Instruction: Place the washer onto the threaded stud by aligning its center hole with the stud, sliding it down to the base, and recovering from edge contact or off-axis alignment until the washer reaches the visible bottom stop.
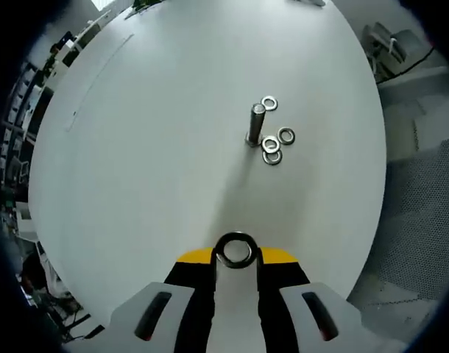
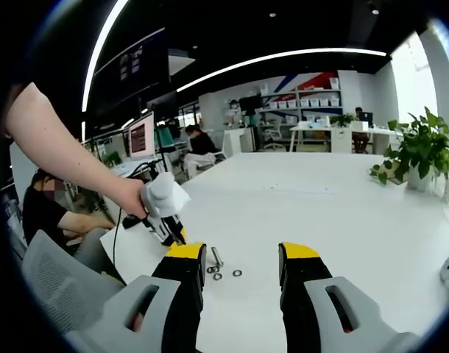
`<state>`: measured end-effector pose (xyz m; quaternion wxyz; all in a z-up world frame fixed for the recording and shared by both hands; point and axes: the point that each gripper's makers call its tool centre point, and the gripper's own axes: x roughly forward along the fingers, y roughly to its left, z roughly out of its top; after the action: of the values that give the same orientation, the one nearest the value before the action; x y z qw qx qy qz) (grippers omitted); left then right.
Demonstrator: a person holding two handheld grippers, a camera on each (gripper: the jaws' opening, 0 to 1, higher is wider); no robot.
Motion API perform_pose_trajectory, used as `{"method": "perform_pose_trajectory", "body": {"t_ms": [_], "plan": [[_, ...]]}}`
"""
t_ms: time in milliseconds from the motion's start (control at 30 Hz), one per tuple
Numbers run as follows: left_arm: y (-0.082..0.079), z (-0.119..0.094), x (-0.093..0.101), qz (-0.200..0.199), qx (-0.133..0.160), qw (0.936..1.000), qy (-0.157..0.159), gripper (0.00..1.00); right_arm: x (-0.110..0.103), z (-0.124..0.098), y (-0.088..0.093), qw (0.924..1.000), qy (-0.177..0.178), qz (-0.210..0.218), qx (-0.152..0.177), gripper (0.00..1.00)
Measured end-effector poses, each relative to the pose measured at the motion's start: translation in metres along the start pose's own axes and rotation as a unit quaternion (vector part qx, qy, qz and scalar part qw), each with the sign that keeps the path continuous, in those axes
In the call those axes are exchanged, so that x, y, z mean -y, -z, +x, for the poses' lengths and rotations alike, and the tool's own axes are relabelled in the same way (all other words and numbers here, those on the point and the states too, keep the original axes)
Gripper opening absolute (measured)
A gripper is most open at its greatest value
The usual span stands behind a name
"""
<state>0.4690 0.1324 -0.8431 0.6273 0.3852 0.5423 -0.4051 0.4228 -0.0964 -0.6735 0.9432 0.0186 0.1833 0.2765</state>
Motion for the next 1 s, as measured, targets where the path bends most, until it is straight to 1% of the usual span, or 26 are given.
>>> {"method": "perform_pose_trajectory", "body": {"t_ms": [133,267,467,700,733,800,933,1000], "plan": [[0.001,-0.011,-0.003,0.004,0.004,1.0,-0.007,0.18,0.0,0.0,0.0,1.0,0.0,0.0,-0.001,0.42],[0.0,-0.023,-0.007,0.019,0.01,0.9996,-0.018,0.18,0.0,0.0,0.0,1.0,-0.001,0.0,-0.001,0.42],[0.001,-0.042,-0.014,0.019,0.019,0.9992,-0.029,0.18,-0.002,0.001,0.001,1.0,-0.003,-0.004,-0.004,0.42],[0.008,-0.062,-0.026,0.015,0.02,0.9989,-0.04,0.18,-0.003,0.001,0.002,1.0,-0.006,-0.003,-0.004,0.42],[0.008,-0.066,-0.029,0.018,0.025,0.9984,-0.048,0.18,-0.003,0.001,0.001,1.0,-0.006,-0.004,-0.004,0.42],[0.011,-0.072,-0.032,0.017,0.026,0.9981,-0.053,0.18,-0.003,0.001,0.001,1.0,-0.006,-0.004,-0.003,0.42],[0.018,-0.079,-0.035,0.012,0.021,0.998,-0.059,0.18,-0.003,0.001,0.0,1.0,-0.004,-0.002,-0.001,0.42],[0.021,-0.078,-0.038,0.005,0.02,0.9981,-0.059,0.18,-0.002,0.0,0.0,1.0,-0.004,-0.002,-0.001,0.42]]}}
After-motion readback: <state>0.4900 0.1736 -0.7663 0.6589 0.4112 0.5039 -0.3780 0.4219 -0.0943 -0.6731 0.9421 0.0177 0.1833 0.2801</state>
